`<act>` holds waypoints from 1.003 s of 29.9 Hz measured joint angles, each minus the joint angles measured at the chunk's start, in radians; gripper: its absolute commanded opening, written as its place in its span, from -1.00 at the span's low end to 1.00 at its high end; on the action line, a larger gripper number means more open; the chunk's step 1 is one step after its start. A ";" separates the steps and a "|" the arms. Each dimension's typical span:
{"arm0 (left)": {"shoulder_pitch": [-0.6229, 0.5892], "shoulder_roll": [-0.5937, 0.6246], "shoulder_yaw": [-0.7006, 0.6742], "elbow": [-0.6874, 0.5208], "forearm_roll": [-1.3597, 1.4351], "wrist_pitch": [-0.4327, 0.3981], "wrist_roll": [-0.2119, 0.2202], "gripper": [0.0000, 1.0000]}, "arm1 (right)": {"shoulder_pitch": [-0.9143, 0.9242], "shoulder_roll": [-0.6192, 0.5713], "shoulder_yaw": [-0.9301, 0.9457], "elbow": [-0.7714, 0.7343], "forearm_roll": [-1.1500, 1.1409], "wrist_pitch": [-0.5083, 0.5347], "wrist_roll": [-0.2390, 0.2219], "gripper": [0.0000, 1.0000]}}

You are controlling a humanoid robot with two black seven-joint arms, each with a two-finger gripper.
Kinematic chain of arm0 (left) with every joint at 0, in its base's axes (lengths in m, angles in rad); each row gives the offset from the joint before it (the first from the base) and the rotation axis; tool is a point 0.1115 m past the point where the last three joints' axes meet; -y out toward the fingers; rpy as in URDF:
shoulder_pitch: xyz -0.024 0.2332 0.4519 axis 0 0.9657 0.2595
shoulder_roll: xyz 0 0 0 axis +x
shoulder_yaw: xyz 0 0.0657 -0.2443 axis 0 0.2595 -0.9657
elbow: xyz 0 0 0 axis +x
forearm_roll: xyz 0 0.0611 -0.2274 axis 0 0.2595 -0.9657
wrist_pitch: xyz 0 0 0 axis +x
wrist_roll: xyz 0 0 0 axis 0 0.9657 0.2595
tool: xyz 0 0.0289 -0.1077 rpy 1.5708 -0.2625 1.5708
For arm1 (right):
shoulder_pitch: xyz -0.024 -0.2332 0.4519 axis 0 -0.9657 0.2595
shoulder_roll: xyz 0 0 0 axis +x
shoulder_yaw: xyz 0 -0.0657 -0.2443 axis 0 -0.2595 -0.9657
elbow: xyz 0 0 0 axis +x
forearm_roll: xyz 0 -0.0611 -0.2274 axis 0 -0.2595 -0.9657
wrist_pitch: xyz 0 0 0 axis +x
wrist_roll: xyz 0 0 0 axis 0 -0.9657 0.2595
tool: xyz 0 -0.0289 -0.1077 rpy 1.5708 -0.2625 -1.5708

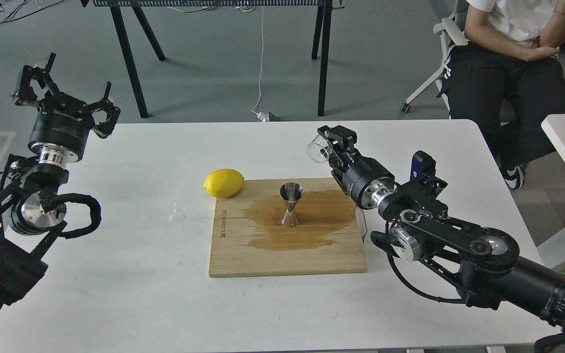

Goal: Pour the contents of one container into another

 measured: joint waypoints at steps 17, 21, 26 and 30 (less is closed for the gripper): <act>0.023 -0.008 -0.004 -0.003 -0.004 -0.008 0.004 1.00 | -0.317 -0.014 0.401 -0.013 0.495 0.248 -0.067 -0.20; 0.026 -0.004 -0.005 -0.003 -0.007 -0.010 0.009 1.00 | -0.374 -0.014 0.463 -0.067 0.660 0.327 -0.070 -0.17; 0.028 -0.004 -0.005 0.002 -0.016 -0.014 0.012 1.00 | -0.407 -0.013 0.519 -0.187 0.824 0.427 -0.080 -0.17; 0.028 -0.008 -0.005 0.006 -0.035 -0.014 0.017 1.00 | -0.410 -0.009 0.564 -0.289 0.901 0.496 -0.133 -0.16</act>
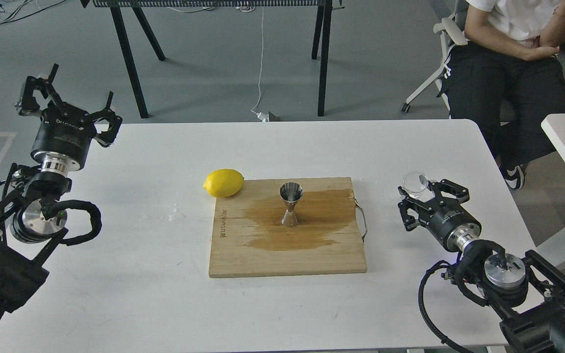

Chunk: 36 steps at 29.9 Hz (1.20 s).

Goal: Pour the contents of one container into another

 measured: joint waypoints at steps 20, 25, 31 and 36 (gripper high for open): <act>0.001 -0.003 0.003 0.003 -0.003 0.004 -0.006 1.00 | 0.064 0.107 0.044 -0.239 0.115 0.045 -0.092 -0.19; 0.001 -0.004 0.003 0.003 -0.002 0.005 -0.006 1.00 | 0.068 0.114 0.062 -0.246 0.142 -0.026 -0.075 -0.18; 0.001 -0.004 0.003 0.003 -0.002 0.005 -0.007 1.00 | 0.081 0.113 0.081 -0.248 0.143 -0.069 -0.074 -0.06; 0.001 -0.007 0.003 0.003 -0.002 0.005 -0.008 1.00 | 0.084 0.109 0.073 -0.248 0.141 -0.077 -0.080 0.06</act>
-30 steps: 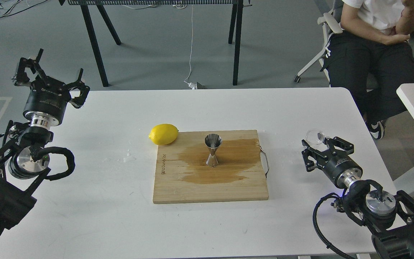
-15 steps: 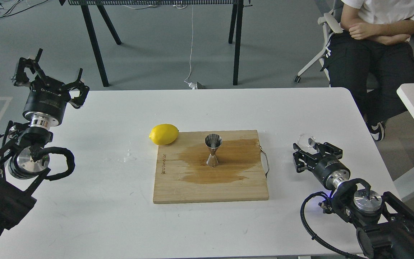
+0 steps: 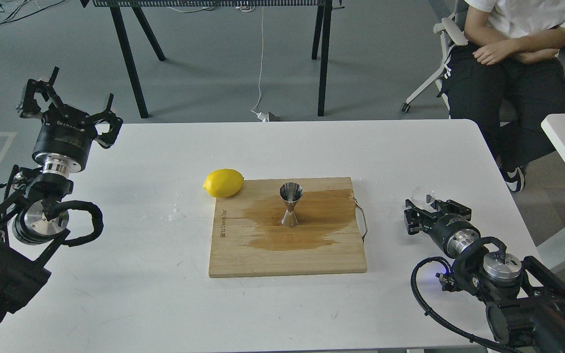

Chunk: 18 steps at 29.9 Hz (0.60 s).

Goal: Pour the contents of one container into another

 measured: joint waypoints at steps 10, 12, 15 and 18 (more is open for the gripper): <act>0.000 0.001 0.000 0.000 0.000 0.000 0.000 1.00 | -0.001 -0.003 -0.007 -0.001 -0.002 -0.002 -0.002 0.36; 0.000 0.001 0.000 0.000 0.000 0.000 0.000 1.00 | -0.001 -0.003 -0.008 -0.001 -0.003 -0.002 -0.002 0.48; 0.000 0.001 0.000 0.000 0.000 0.001 0.000 1.00 | -0.002 -0.003 -0.008 -0.001 -0.003 -0.004 -0.002 0.62; 0.000 0.000 0.000 0.000 0.000 0.001 0.000 1.00 | -0.004 -0.003 -0.008 0.000 -0.003 -0.012 -0.002 0.88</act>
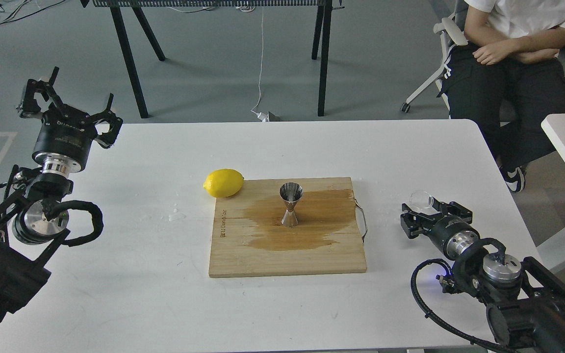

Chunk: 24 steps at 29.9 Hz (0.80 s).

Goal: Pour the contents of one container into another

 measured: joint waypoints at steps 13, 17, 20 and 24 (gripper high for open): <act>-0.001 0.003 0.000 0.000 0.000 -0.004 0.000 1.00 | -0.042 -0.102 0.002 0.142 -0.005 0.171 0.002 0.99; -0.001 0.004 0.000 0.000 0.000 -0.005 0.000 1.00 | -0.039 -0.160 -0.002 0.204 -0.017 0.241 0.008 1.00; -0.001 0.004 0.000 0.000 0.000 -0.005 0.000 1.00 | 0.005 -0.174 -0.003 0.219 -0.060 0.257 0.011 1.00; -0.002 0.006 0.000 0.000 0.000 -0.005 0.000 1.00 | 0.074 -0.174 0.004 0.217 -0.142 0.293 0.018 1.00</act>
